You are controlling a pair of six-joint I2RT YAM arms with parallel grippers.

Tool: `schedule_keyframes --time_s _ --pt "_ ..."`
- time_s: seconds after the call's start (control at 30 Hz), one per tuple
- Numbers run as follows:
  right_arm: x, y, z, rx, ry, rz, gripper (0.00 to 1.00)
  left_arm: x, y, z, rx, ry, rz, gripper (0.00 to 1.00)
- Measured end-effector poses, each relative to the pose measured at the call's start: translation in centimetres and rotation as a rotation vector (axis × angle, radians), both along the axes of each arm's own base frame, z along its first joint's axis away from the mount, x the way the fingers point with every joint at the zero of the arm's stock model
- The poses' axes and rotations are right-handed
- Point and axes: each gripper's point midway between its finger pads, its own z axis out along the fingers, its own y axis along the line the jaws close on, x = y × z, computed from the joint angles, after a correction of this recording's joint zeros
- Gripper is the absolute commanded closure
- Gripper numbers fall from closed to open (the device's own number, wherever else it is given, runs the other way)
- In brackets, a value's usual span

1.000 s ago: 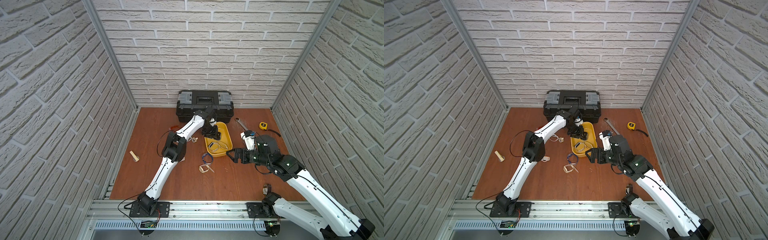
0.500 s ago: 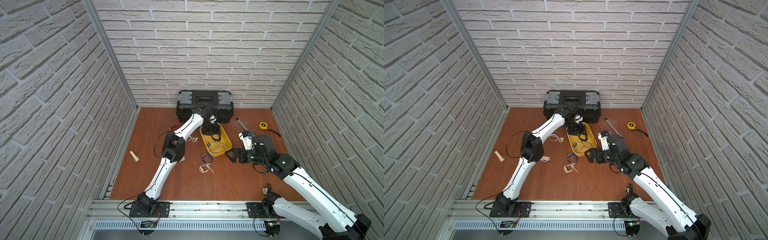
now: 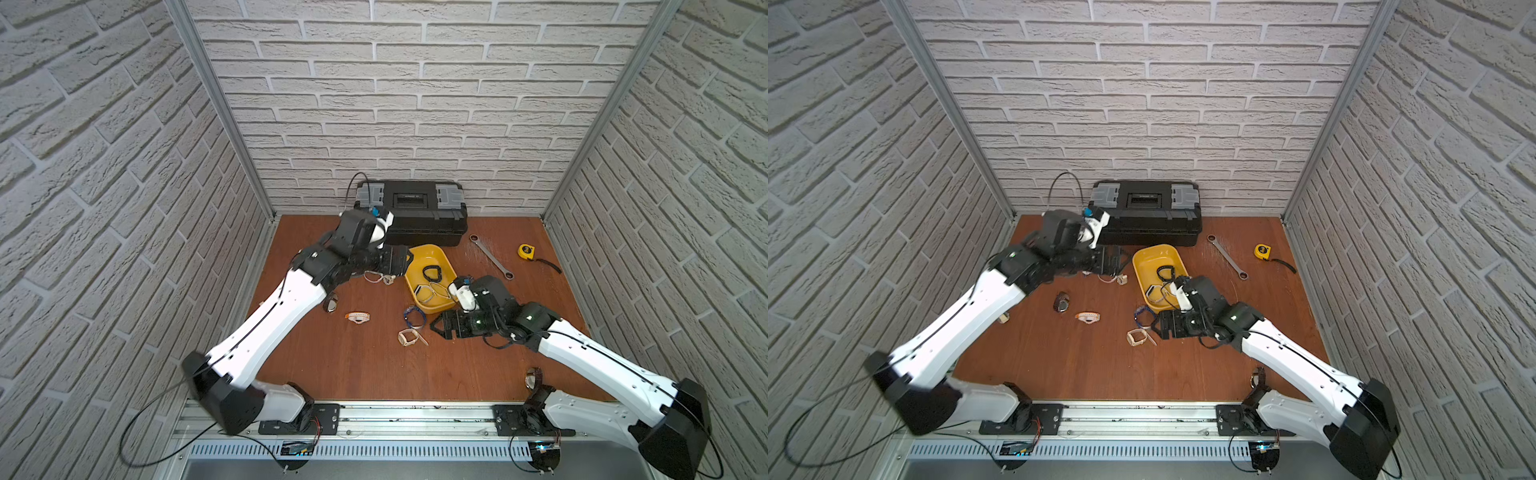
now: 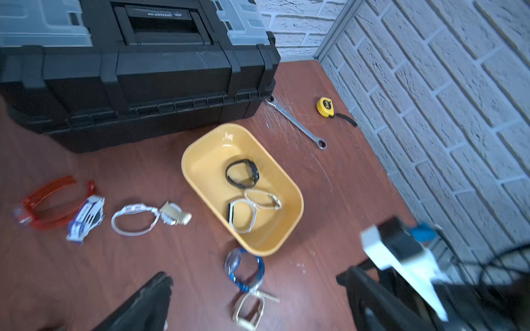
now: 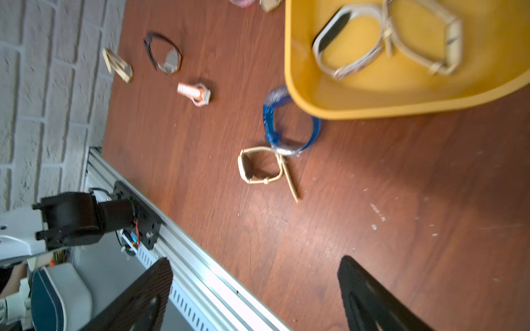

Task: Put the watch into the storage box
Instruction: Pick up the watch at the center of the board.

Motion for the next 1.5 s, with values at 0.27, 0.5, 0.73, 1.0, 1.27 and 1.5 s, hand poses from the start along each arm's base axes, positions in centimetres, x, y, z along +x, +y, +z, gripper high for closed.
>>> schedule_keyframes --time_s 0.27,0.5,0.73,1.0,1.27,1.5 --pt "-1.8 2.3 -5.8 -0.183 0.114 0.045 0.22 -9.1 3.2 -7.2 0.096 0.013 -0.042 0.02" --pt "1.0 3.5 -8.1 -0.289 0.093 0.002 0.31 -10.5 5.0 -8.6 0.082 -0.004 0.005 0.02" --pt "3.5 4.7 -9.0 -0.345 0.055 -0.015 0.38 -10.4 5.4 -8.7 0.078 -0.015 0.026 0.02" --pt "4.5 4.6 -11.1 -0.431 0.053 -0.014 0.46 -10.8 6.7 -7.8 0.030 -0.058 0.045 0.02" --pt "4.6 4.4 -11.7 -0.451 0.053 -0.008 0.68 -10.7 7.1 -7.8 0.027 -0.061 0.070 0.02" --pt "4.7 4.6 -12.3 -0.448 0.046 0.003 0.86 -10.6 7.4 -7.8 0.032 -0.069 0.085 0.02"
